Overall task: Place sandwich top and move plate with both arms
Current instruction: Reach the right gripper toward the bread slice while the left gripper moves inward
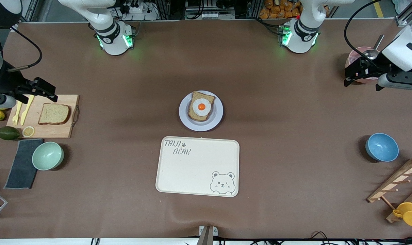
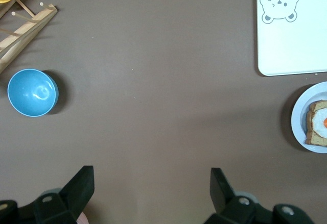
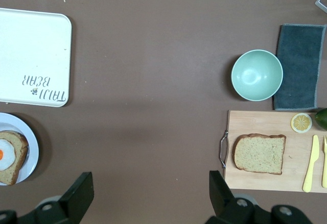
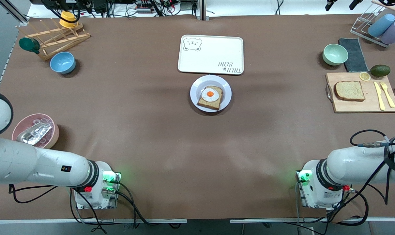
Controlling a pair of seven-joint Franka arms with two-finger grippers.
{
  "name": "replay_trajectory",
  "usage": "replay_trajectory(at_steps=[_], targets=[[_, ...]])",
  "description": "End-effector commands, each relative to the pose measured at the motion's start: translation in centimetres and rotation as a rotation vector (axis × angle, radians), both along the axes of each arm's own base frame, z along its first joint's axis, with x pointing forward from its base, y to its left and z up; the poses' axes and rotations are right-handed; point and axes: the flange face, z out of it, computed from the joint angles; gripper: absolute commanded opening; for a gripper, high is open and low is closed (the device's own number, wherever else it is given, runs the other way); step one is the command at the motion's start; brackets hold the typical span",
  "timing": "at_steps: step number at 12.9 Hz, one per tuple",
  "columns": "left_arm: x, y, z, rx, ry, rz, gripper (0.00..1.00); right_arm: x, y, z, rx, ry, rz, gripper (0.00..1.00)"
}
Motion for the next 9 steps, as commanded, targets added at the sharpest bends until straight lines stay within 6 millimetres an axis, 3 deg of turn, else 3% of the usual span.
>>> replay_trajectory(at_steps=[1, 7, 9], targets=[[-1.0, -0.1, 0.2, -0.008, 0.011, -0.008, 1.00, -0.3, -1.2, 0.2, -0.015, 0.007, -0.019, 1.00], [-0.7, -0.2, -0.2, -0.013, 0.022, 0.006, 1.00, -0.2, -1.4, -0.1, -0.016, 0.010, -0.028, 1.00], [0.1, -0.4, -2.0, -0.018, 0.058, 0.007, 1.00, -0.1, -2.0, -0.6, -0.016, 0.020, -0.037, 1.00]])
